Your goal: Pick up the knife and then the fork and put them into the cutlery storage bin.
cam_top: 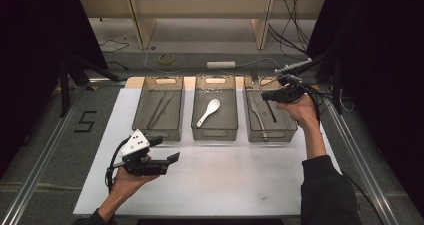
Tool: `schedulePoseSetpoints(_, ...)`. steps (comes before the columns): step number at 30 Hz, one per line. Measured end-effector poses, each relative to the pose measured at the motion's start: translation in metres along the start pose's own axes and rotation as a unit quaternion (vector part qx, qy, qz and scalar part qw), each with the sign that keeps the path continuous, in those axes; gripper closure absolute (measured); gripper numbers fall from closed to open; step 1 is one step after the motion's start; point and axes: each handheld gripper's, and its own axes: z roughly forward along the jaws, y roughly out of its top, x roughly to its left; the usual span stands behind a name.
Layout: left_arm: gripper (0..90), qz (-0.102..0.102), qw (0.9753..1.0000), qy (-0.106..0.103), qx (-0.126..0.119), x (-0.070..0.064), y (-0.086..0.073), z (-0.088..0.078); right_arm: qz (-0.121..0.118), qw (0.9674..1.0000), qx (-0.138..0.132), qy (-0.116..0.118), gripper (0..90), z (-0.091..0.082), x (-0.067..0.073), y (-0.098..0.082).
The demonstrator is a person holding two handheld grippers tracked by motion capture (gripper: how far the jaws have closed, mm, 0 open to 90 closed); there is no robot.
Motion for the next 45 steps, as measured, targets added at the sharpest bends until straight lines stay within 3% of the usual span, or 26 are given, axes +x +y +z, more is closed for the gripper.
schedulePoseSetpoints(24, 17.4, 0.0, 1.0, 0.0, 0.0, 0.0, 0.0, 0.0, 0.032, 0.9989, -0.005, -0.034, 85.1, 0.02, -0.016, -0.003)
schedulePoseSetpoints(45, 17.4, -0.001, 1.0, 0.0, -0.001, 0.0, 0.0, 0.0, 0.05, 0.9976, 0.005, -0.047, 85.1, 0.041, -0.024, -0.023)
